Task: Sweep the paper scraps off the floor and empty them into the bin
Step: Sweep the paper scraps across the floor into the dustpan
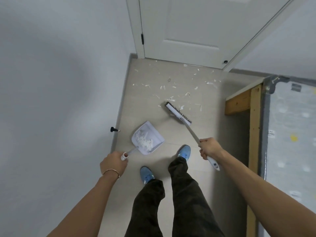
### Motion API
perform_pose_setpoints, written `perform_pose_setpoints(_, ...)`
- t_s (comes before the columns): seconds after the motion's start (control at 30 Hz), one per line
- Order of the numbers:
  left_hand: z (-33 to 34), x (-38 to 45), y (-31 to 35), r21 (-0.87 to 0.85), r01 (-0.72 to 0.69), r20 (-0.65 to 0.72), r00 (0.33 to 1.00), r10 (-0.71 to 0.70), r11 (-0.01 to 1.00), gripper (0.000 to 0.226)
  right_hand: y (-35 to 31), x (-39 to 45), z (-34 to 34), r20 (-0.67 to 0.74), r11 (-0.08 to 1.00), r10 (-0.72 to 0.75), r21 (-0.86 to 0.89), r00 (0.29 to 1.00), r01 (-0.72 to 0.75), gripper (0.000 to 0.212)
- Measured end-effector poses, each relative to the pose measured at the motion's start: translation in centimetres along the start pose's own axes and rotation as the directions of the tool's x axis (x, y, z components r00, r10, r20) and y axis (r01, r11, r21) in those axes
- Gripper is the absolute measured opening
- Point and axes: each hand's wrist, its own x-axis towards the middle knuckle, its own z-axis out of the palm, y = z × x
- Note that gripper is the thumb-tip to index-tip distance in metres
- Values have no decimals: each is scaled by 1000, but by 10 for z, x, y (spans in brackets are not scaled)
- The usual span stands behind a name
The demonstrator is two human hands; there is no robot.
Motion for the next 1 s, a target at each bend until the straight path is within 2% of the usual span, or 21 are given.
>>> perform_pose_setpoints(0.17, -11, 19, 62, -24, -27, 14, 1000, 28, 999, 22, -11, 34, -30, -68, 994, 73, 90, 995, -67, 20)
perform_pose_setpoints(0.33, -15, 35, 121, -33, -57, 49, 997, 59, 998, 26, -16, 80, -52, -101, 996, 91, 21, 991, -89, 25)
perform_pose_setpoints(0.43, -11, 43, 148, -10, -58, 73, 996, 59, 998, 13, -30, 88, -56, -101, 996, 74, -32, 992, -78, 24)
perform_pose_setpoints(0.6, -5, 44, 170, 28, -25, 60, 998, 23, 999, 14, -49, 78, -47, 6, 976, 41, -212, 999, -39, 16)
perform_pose_setpoints(0.8, -6, 43, 172, 52, 16, 46, 999, -18, 999, 16, -51, 54, -59, 239, 905, 27, -419, 971, 78, 12)
perform_pose_setpoints(0.87, -8, 43, 171, 46, 33, 44, 998, -35, 998, 14, -48, 55, -74, 259, 933, 19, -353, 966, 76, 7)
perform_pose_setpoints(0.93, -8, 43, 170, 37, 35, 56, 998, -37, 999, 17, -41, 57, -88, 231, 956, 35, -293, 972, 35, 24)
perform_pose_setpoints(1.0, -10, 41, 166, 29, 39, 64, 997, -41, 999, 19, -35, 58, -94, 213, 956, 21, -292, 977, 43, 33)
